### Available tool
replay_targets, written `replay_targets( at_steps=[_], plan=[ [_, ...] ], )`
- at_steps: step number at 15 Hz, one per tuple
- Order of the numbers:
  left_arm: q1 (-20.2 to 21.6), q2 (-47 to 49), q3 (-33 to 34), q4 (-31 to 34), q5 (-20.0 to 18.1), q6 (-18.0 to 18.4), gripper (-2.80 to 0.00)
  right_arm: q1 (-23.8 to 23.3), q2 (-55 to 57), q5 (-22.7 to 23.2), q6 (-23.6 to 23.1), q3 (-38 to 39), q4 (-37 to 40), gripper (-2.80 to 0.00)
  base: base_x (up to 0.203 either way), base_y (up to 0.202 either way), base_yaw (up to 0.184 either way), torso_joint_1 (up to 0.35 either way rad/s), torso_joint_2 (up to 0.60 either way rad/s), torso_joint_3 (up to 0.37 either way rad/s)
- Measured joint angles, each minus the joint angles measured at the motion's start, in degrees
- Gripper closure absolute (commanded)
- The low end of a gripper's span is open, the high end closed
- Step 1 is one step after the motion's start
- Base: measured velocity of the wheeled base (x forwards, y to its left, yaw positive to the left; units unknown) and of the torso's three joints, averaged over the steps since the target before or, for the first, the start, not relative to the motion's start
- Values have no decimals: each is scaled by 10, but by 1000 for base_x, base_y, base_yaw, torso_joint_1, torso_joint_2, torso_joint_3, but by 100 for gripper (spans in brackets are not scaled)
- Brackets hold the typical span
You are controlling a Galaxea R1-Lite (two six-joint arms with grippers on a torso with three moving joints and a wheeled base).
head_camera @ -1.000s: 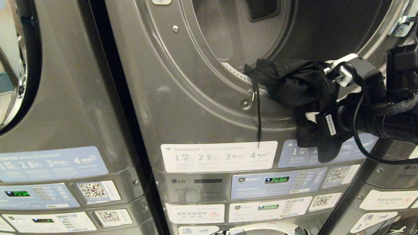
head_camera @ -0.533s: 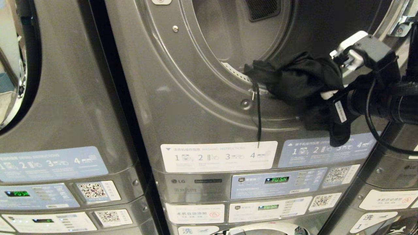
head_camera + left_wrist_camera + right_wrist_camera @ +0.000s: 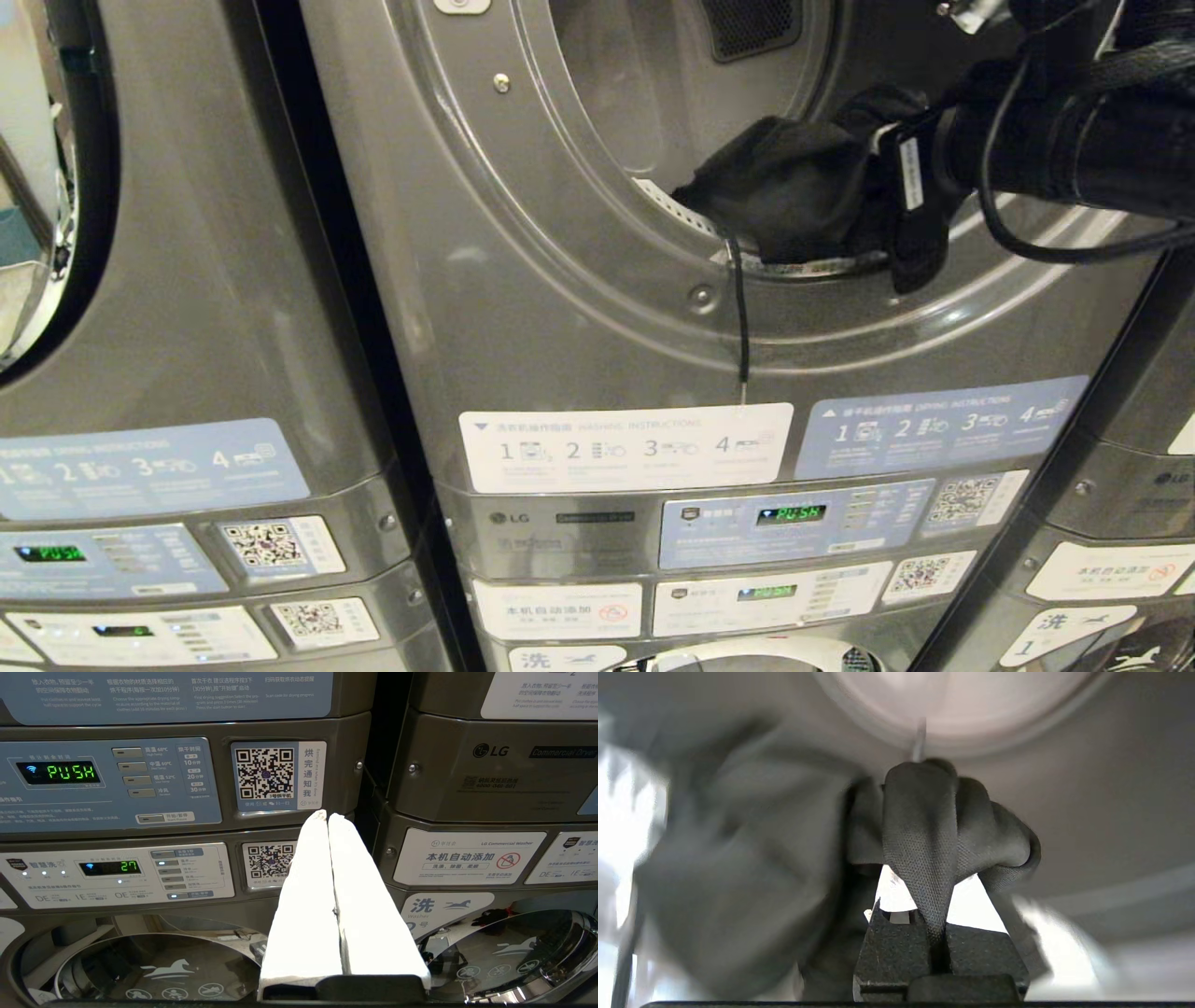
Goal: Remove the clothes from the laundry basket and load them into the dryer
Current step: Put the clothes in the dryer
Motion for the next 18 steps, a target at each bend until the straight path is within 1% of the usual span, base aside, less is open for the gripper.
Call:
replay_targets(
  at_steps=[3,5,7,9,10,11,13,17,18],
  plan=[
    [0,0,0,0,0,0,0,-3,115,-3,10,-116,-77,0,0,0,0,0,0,0],
    [0,0,0,0,0,0,0,-6,201,-10,0,-181,-162,0,0,0,0,0,0,0],
    [0,0,0,0,0,0,0,-13,264,-24,-38,-213,-283,0,0,0,0,0,0,0],
    [0,0,0,0,0,0,0,-24,297,-48,-80,-225,-391,0,0,0,0,0,0,0],
    [0,0,0,0,0,0,0,-31,305,-56,-99,-227,-432,0,0,0,0,0,0,0],
    [0,0,0,0,0,0,0,-37,310,-68,-108,-228,-461,0,0,0,0,0,0,0],
    [0,0,0,0,0,0,0,-44,309,-83,-108,-228,-476,0,0,0,0,0,0,0],
    [0,0,0,0,0,0,0,-43,307,-77,-103,-228,-456,0,0,0,0,0,0,0],
    [0,0,0,0,0,0,0,-43,307,-73,-100,-228,-455,-280,0,0,0,0,0,0]
  ],
)
